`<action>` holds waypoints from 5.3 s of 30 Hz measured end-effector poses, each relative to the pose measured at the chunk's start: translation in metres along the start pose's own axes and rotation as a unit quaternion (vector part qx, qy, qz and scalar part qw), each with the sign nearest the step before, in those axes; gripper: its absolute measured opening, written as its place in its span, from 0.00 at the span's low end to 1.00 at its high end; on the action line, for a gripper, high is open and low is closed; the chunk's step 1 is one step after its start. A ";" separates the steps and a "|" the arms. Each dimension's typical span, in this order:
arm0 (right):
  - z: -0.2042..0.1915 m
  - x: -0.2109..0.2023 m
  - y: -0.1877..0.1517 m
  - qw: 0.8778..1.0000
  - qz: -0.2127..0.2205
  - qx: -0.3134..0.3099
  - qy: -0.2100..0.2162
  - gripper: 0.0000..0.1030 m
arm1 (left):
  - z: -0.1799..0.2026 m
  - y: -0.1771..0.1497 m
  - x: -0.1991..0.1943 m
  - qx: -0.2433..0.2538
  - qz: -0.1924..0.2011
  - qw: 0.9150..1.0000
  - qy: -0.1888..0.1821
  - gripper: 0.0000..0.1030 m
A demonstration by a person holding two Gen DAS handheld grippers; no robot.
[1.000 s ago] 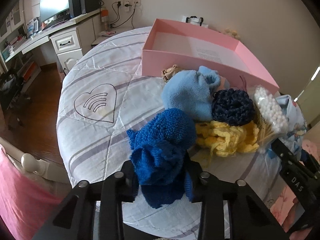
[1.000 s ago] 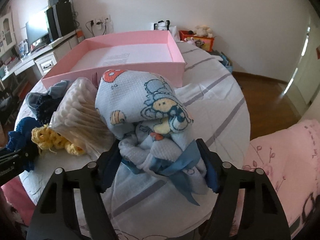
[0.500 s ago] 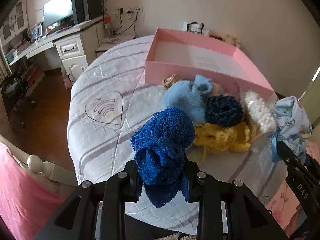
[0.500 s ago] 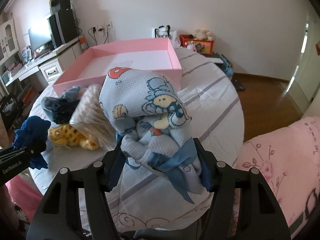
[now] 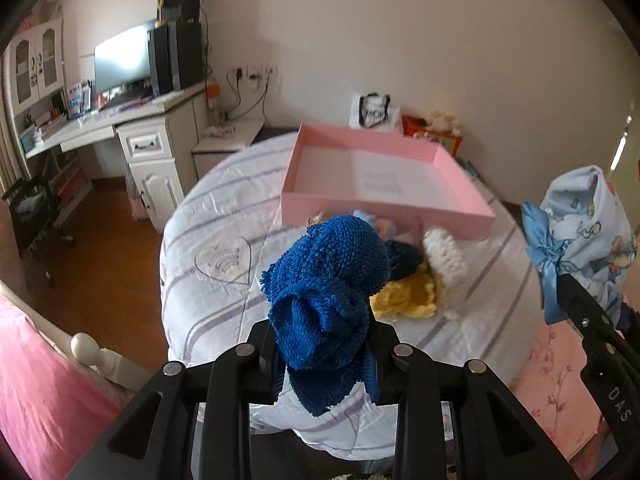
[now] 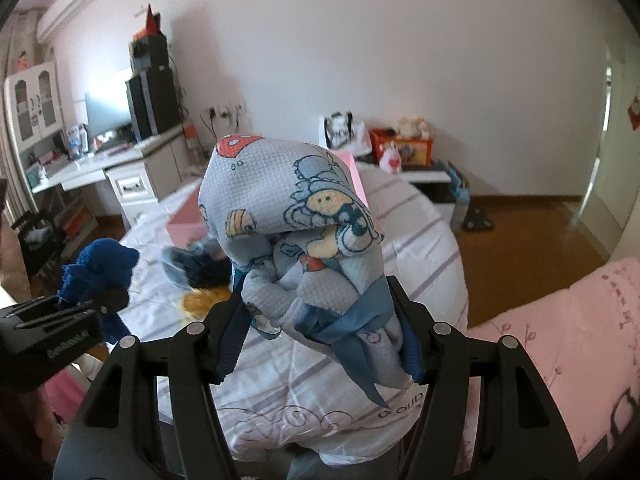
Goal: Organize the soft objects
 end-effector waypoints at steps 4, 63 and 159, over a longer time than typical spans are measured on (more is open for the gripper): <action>-0.007 -0.025 0.006 1.000 0.028 -0.005 0.009 0.58 | 0.007 0.001 -0.034 0.005 0.029 1.000 -0.005 0.27; -0.020 -0.040 0.029 0.997 0.060 -0.016 0.034 0.58 | 0.011 0.017 -0.072 0.021 0.088 0.996 -0.008 0.27; -0.038 -0.001 -0.032 0.971 -0.161 -0.059 0.168 0.45 | -0.013 0.047 0.008 -0.011 0.042 0.999 0.010 0.27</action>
Point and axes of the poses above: each gripper's, at about its wrist camera, not at the fingertips, and x roughly the way its jaws point, z to its right, y to its top, the point moved 2 cm from there along x, roughly the way its jaws point, and after that the axes turned 11 degrees about z, right-handed, at the moved point
